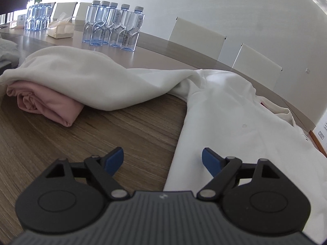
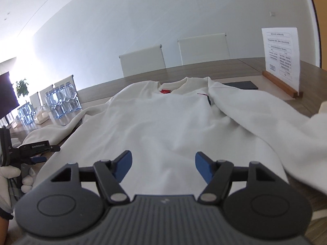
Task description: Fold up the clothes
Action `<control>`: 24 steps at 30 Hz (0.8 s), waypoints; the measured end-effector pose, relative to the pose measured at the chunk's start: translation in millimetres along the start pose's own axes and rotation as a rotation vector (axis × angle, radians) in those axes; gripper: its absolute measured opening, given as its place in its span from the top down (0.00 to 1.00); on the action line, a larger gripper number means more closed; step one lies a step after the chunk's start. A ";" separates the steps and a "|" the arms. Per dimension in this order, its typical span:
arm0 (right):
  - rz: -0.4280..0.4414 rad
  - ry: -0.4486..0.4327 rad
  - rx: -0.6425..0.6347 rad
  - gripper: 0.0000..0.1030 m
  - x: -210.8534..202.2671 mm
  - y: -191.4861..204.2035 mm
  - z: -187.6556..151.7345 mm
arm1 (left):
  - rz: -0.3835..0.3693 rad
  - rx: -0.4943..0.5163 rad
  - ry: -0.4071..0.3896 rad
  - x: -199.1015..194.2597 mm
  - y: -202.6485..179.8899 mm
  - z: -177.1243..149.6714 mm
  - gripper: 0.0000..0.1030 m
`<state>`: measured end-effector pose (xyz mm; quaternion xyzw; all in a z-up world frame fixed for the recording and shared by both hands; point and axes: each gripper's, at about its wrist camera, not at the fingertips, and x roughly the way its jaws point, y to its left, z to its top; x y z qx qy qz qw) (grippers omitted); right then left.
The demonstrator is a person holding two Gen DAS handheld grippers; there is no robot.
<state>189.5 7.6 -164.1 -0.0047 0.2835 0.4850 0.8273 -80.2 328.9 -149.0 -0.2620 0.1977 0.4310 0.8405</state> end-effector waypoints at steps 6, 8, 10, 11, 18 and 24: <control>-0.042 0.017 -0.007 0.33 34.6 1.9 -31.7 | -0.015 -0.014 -0.016 -2.3 4.4 0.5 0.19; -0.056 0.022 -0.009 0.33 46.2 2.5 -42.2 | -0.018 -0.023 -0.014 -2.4 6.2 1.4 0.18; -0.051 -0.001 -0.021 0.33 53.4 5.7 -44.8 | -0.021 -0.032 -0.014 -2.6 8.5 2.8 0.18; -0.047 -0.015 -0.027 0.33 56.7 7.6 -45.4 | -0.023 -0.035 -0.019 -4.3 10.4 3.5 0.18; 0.000 -0.049 -0.006 0.32 55.5 1.8 -45.2 | -0.029 -0.119 -0.101 -20.8 44.5 25.8 0.18; 0.043 -0.067 0.024 0.31 49.9 -6.7 -44.2 | -0.071 -0.439 -0.079 -40.0 126.9 48.2 0.20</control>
